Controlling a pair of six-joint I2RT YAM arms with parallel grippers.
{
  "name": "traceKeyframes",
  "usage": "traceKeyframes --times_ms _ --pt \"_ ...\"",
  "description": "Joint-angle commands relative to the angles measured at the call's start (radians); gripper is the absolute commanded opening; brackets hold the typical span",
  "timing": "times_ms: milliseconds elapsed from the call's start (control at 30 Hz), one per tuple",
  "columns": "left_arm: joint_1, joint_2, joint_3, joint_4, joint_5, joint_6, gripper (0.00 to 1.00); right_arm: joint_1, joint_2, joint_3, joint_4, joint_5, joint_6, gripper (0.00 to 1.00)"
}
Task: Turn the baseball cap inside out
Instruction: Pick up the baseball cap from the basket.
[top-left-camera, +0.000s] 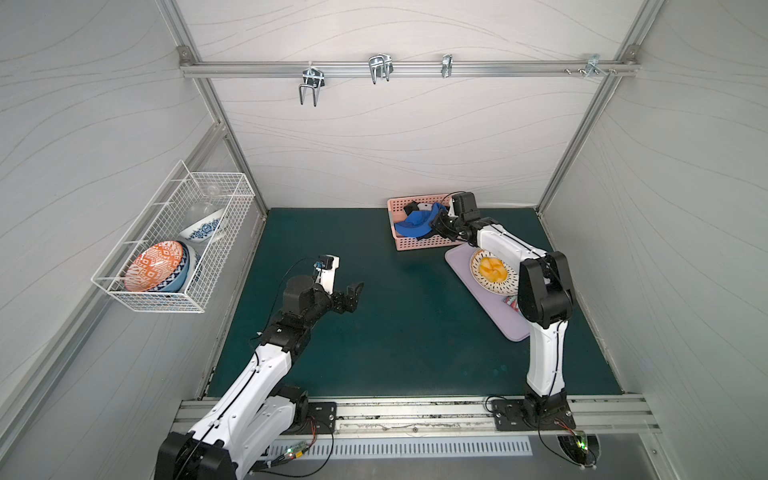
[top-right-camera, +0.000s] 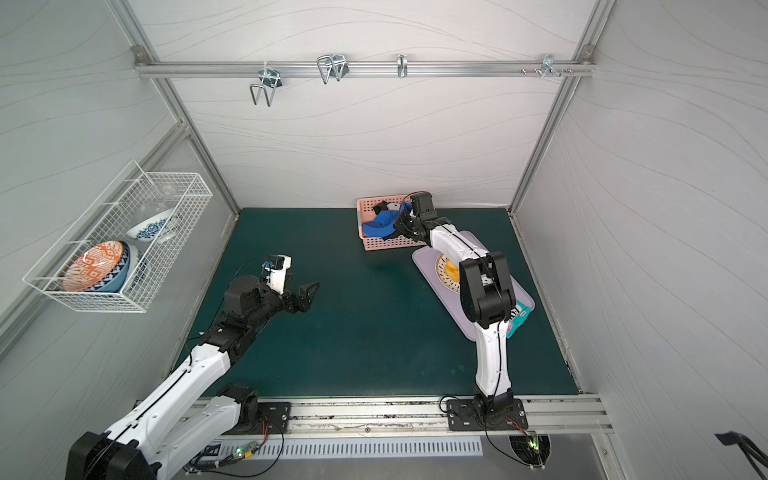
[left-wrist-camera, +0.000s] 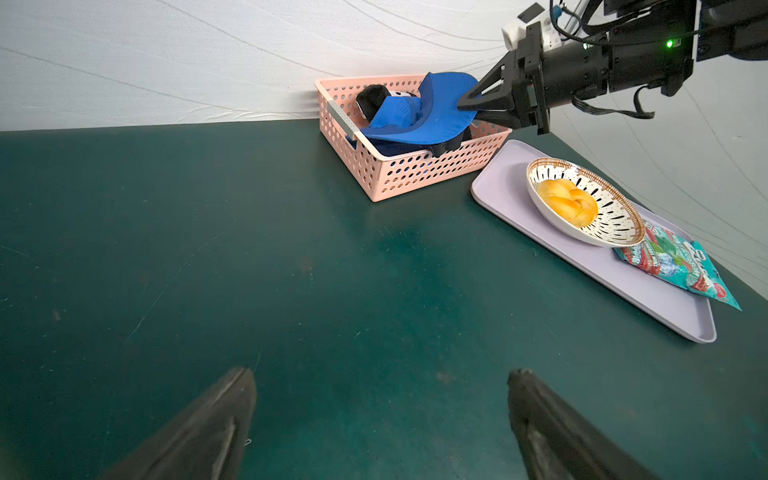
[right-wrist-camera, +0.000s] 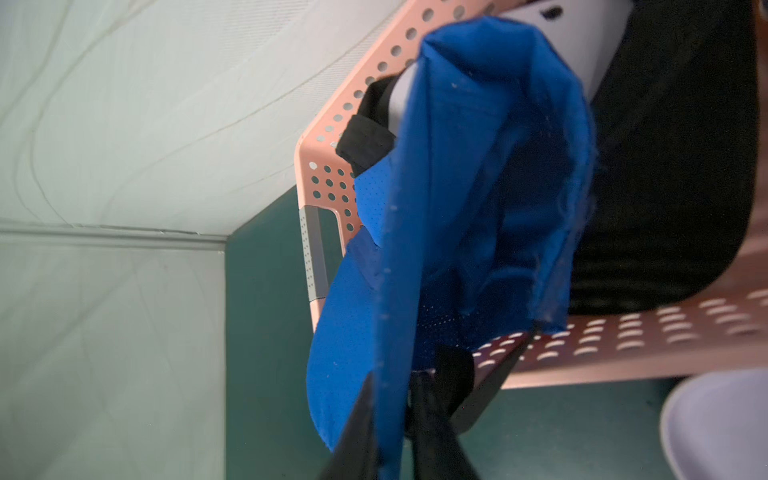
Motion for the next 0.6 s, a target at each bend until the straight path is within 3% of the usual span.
traceKeyframes --times_ms 0,333,567 --pt "-0.003 0.007 0.014 0.022 -0.005 0.015 0.98 -0.007 0.008 0.037 -0.026 -0.007 -0.024 0.04" --pt "-0.005 -0.002 0.086 -0.022 0.058 0.07 0.98 -0.006 -0.1 0.103 -0.118 0.029 -0.101 0.0" --pt "-0.021 0.044 0.158 -0.047 0.113 0.146 0.98 -0.006 -0.14 0.09 -0.176 0.041 -0.061 0.0"
